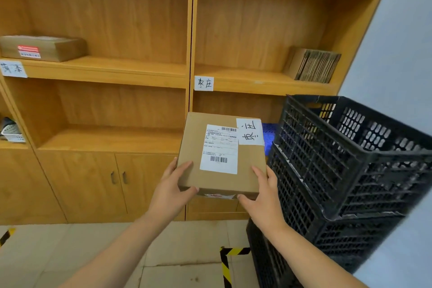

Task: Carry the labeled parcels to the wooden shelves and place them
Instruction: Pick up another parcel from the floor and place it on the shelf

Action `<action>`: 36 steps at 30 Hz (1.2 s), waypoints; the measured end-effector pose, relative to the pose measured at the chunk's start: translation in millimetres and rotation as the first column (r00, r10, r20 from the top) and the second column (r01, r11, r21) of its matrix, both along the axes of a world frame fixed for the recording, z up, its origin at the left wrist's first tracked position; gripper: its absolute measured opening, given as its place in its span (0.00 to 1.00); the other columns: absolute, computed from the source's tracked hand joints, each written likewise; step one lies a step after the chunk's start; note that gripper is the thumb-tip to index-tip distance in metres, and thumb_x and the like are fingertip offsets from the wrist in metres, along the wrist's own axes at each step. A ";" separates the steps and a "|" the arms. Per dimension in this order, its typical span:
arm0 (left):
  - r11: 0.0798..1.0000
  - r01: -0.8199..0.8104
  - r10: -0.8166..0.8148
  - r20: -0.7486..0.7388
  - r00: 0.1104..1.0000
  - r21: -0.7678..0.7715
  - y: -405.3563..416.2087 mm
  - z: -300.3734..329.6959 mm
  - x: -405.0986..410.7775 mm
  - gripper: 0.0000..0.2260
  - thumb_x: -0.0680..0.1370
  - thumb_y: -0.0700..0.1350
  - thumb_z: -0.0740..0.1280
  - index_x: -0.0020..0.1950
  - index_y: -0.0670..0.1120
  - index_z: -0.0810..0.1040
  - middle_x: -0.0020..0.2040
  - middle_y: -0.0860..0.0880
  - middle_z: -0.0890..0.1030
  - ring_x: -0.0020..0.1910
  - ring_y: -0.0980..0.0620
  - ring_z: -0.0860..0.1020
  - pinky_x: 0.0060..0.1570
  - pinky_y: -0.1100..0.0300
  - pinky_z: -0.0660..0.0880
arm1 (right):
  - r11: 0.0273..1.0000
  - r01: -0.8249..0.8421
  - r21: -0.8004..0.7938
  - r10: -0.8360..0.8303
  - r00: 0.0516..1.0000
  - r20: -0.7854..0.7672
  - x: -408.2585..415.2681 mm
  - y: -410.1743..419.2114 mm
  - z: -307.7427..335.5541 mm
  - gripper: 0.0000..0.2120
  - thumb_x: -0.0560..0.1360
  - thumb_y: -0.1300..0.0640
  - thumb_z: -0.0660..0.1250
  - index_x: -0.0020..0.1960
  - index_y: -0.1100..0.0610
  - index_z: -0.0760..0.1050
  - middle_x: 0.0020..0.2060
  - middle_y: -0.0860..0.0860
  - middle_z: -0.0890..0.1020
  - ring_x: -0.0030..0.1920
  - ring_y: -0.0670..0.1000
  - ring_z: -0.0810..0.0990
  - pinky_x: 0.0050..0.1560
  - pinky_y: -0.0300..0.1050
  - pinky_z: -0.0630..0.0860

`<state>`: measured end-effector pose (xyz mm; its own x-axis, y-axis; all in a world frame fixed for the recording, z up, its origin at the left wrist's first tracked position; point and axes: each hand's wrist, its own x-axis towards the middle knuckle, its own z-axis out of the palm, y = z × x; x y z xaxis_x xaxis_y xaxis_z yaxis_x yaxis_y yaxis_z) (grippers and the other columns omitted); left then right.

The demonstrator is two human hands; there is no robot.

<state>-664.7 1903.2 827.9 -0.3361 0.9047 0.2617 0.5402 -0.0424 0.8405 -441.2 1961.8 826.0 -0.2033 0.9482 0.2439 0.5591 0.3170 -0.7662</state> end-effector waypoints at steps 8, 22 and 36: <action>0.996 0.057 -0.058 0.020 0.998 0.064 147.4 27.9 -54.2 0.28 0.70 0.44 0.72 0.68 0.56 0.68 0.75 0.52 0.57 0.69 0.54 0.63 0.65 0.54 0.70 | 0.996 0.069 0.051 -0.068 0.997 -0.020 -51.0 133.0 28.9 0.38 0.70 0.57 0.72 0.73 0.43 0.56 0.75 0.45 0.48 0.75 0.49 0.52 0.73 0.52 0.62; 0.986 0.020 -0.011 -0.055 0.998 0.167 306.5 47.6 -84.3 0.27 0.70 0.43 0.73 0.67 0.53 0.70 0.74 0.52 0.57 0.71 0.54 0.60 0.59 0.66 0.65 | 0.978 0.074 0.195 -0.075 0.997 -0.002 -85.5 303.1 45.2 0.38 0.70 0.54 0.72 0.72 0.40 0.55 0.74 0.42 0.47 0.76 0.48 0.51 0.72 0.54 0.62; 0.970 -0.141 0.189 -0.246 0.951 0.200 425.5 117.3 -84.8 0.30 0.71 0.49 0.71 0.70 0.63 0.62 0.77 0.57 0.50 0.72 0.52 0.60 0.64 0.49 0.70 | 0.947 -0.034 0.320 0.054 0.997 -0.054 -97.8 459.6 111.5 0.36 0.69 0.53 0.72 0.71 0.41 0.58 0.75 0.41 0.48 0.74 0.52 0.57 0.71 0.55 0.64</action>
